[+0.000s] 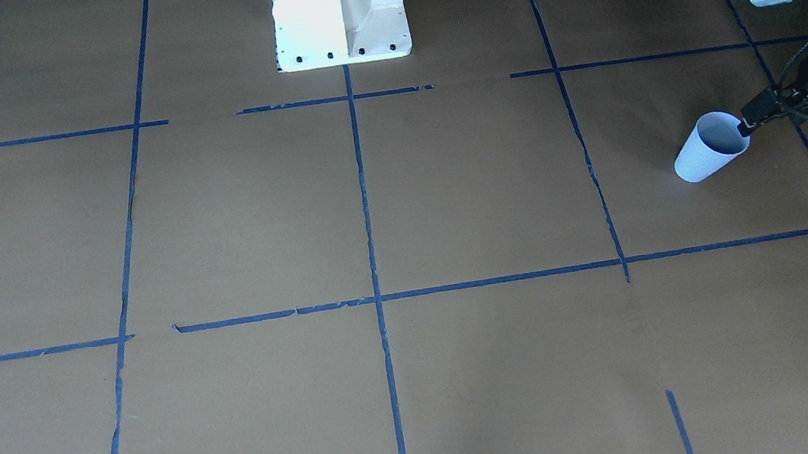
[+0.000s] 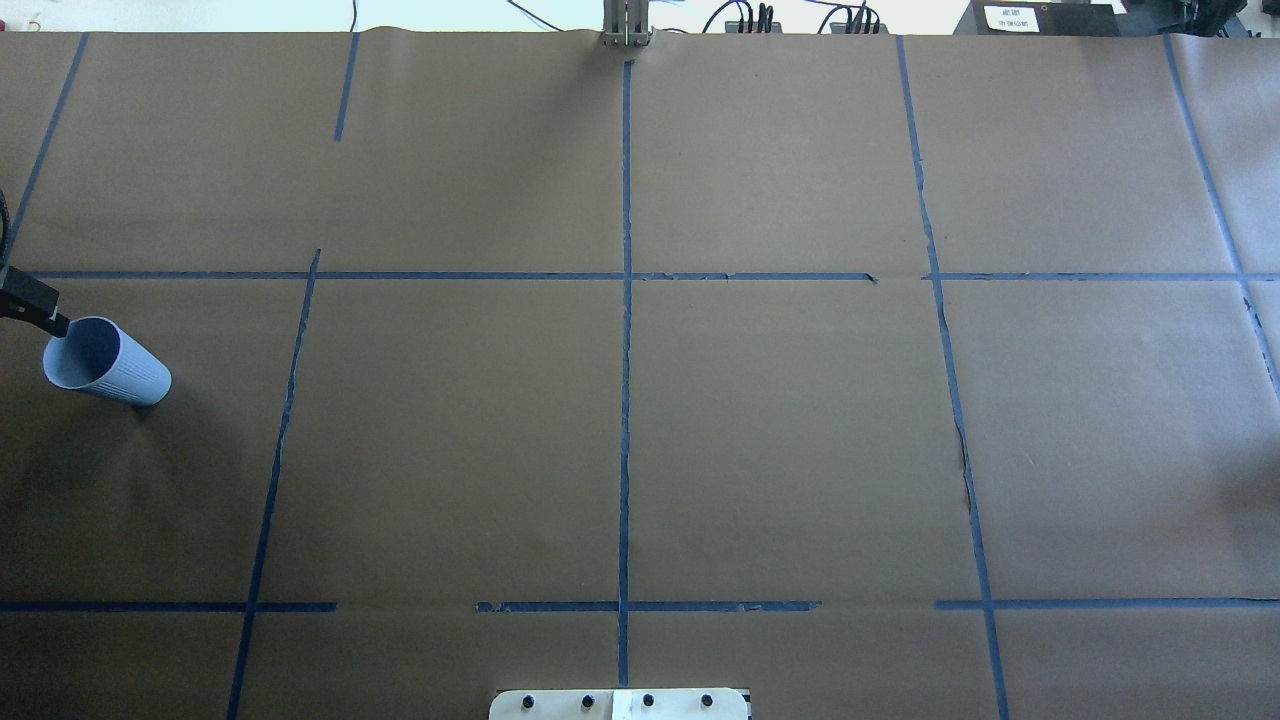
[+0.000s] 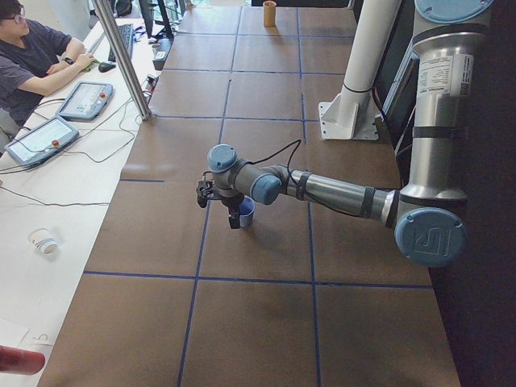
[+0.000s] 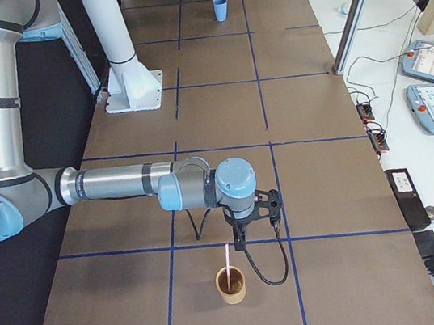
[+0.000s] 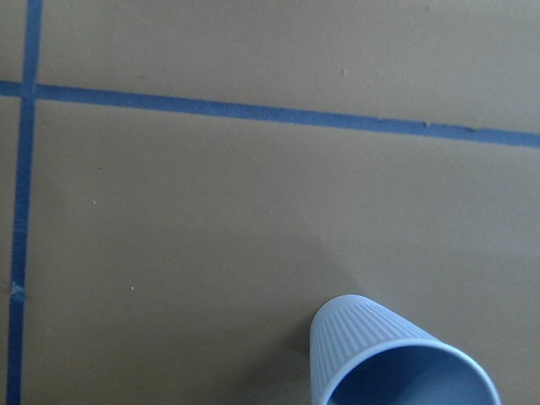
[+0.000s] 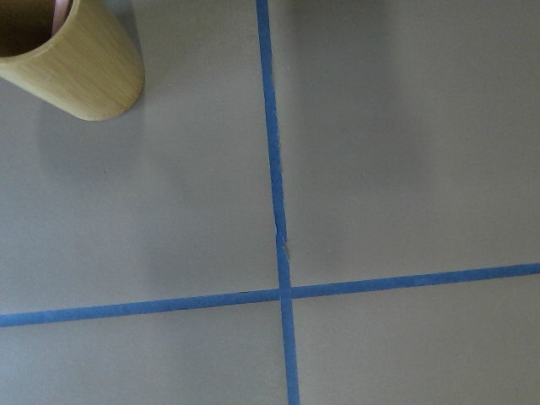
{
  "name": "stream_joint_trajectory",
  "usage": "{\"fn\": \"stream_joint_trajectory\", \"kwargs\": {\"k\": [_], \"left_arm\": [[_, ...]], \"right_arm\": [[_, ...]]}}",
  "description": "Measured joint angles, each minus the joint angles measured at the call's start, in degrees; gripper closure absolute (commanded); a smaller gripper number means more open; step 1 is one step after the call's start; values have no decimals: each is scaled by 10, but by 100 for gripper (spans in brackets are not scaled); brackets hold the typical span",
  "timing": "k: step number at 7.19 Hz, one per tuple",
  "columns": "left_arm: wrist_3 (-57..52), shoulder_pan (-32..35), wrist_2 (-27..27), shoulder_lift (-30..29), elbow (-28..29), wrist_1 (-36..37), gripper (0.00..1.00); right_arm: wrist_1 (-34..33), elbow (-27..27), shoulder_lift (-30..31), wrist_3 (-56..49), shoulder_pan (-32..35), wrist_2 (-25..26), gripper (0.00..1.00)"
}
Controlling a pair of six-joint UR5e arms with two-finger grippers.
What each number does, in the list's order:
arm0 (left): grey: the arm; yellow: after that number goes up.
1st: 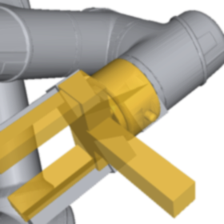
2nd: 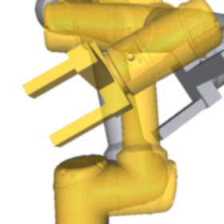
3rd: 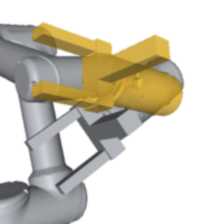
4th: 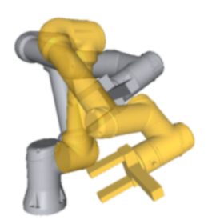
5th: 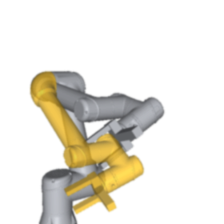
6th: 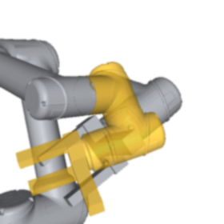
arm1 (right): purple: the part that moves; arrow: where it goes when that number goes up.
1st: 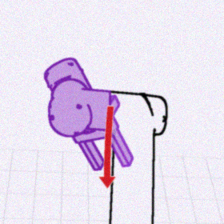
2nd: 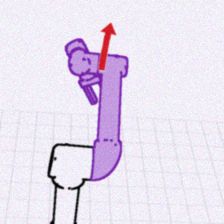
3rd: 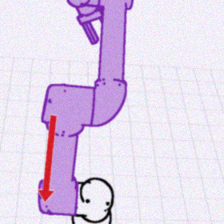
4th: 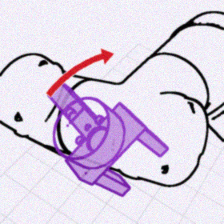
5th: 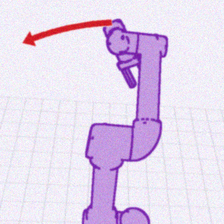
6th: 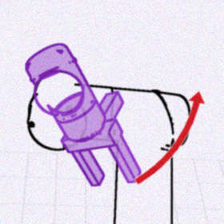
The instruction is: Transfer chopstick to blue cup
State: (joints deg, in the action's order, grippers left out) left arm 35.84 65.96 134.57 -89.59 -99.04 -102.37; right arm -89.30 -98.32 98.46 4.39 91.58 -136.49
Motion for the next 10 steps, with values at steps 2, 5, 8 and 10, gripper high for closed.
{"fn": "stream_joint_trajectory", "kwargs": {"k": [2,5,8,10], "left_arm": [[0,-19,0,-1,9,-5,63],[0,-27,0,-3,14,-5,86],[6,-33,4,-12,2,0,100],[11,-32,5,-30,-41,58,100]], "right_arm": [[0,0,1,0,0,0,0],[0,0,1,0,0,-1,0],[-1,0,3,1,0,-3,0],[-1,0,3,1,0,-2,0]]}}
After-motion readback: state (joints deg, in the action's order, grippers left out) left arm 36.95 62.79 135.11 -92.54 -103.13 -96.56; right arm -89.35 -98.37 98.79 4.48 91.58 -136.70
